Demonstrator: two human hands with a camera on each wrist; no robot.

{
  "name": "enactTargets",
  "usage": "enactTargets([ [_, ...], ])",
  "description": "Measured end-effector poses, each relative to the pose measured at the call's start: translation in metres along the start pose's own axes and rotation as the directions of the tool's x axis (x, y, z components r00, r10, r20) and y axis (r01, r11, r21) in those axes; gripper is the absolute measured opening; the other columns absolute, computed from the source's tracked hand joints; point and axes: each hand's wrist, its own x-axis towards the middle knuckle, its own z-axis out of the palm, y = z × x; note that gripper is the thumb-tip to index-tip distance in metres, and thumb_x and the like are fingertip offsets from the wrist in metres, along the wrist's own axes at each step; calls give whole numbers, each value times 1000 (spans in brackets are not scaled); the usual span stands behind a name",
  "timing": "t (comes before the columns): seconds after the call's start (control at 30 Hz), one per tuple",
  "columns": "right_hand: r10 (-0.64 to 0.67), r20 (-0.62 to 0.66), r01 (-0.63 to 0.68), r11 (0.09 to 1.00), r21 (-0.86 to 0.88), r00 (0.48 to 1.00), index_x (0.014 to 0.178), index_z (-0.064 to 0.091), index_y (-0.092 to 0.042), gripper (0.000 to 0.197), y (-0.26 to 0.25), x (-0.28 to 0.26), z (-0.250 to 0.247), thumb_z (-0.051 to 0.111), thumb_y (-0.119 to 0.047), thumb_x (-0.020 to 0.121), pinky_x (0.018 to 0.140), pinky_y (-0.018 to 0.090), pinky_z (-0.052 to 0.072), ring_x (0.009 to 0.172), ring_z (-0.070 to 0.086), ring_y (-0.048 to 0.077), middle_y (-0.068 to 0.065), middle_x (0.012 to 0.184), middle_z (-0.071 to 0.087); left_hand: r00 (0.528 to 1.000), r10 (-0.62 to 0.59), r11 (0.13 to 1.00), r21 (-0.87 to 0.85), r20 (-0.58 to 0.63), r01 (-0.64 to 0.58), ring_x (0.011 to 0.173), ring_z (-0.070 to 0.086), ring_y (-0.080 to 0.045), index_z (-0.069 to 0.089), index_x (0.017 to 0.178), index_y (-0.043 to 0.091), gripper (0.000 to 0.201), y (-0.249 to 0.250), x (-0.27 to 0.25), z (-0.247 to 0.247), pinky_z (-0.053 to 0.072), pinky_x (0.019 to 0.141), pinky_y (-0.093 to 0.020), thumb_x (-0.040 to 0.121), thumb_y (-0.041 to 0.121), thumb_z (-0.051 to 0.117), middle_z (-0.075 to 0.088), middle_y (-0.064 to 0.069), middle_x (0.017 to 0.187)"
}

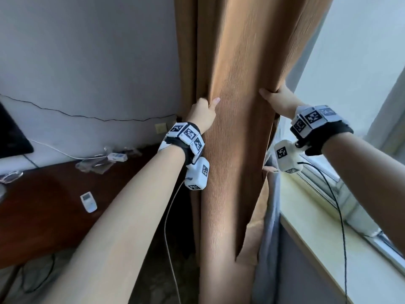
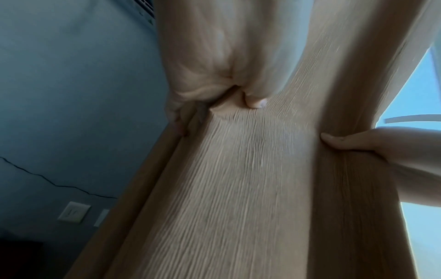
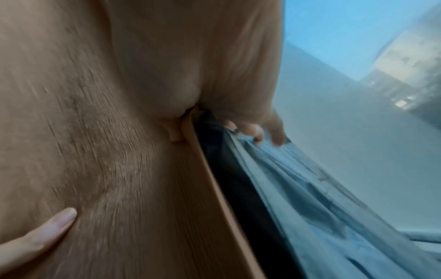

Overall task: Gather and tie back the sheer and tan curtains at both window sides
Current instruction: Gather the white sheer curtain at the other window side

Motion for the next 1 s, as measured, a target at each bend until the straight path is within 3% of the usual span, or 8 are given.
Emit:
enactTargets([
  [0.17,-26,-8,26,1000,0,1000,153,14,-16,62,1,75,43,46,-29,101,110,26,29,136,38,19,1,150,38,1000,-12,1000,-9,-26,11,91,54,-28,46,96,10,39,-31,75,5,43,83,-35,101,47,35,53,-6,94],
  [0.3,-38,-19,38,999,13,999,152,19,-17,59,3,138,72,45,-29,101,103,26,34,122,46,15,0,144,45,999,-20,998,-60,-41,17,109,57,-34,53,111,2,50,-55,144,11,44,97,-43,99,48,38,61,-13,113],
  [0.4,-38,-18,38,999,10,999,152,21,-16,58,2,191,97,45,-29,100,110,32,34,129,45,20,2,145,45,998,-30,998,-65,-57,27,117,53,-34,50,119,0,52,-72,199,15,41,100,-43,100,47,38,58,-17,124],
  [0.53,-20,-18,19,999,-38,1000,151,21,-22,58,-2,260,127,43,-36,99,107,42,38,131,45,25,2,145,47,996,-30,997,-75,-80,24,116,54,-32,49,121,-1,52,-89,272,16,42,99,-38,101,45,37,58,-15,123],
  [0.6,-28,-8,28,998,-49,1000,152,18,-23,59,-4,291,140,41,-34,100,101,37,42,133,44,28,4,147,44,997,-34,997,-76,-68,29,114,55,-30,49,121,-1,50,-96,309,16,41,95,-32,101,44,37,58,-13,120],
  [0.73,-71,-41,67,993,-92,997,153,17,-23,59,-5,345,171,40,-31,100,112,36,29,135,39,29,4,149,41,993,-36,996,-89,-112,26,118,52,-30,48,122,-3,51,-119,372,15,37,96,-30,101,42,38,56,-17,126],
  [1.0,-75,-17,73,994,-81,997,154,10,-23,59,-23,420,225,37,-31,101,105,29,31,131,44,29,5,146,46,986,-9,995,-100,-169,-8,118,51,-26,44,127,-5,50,-163,461,-2,31,84,-18,102,39,39,55,-16,126],
])
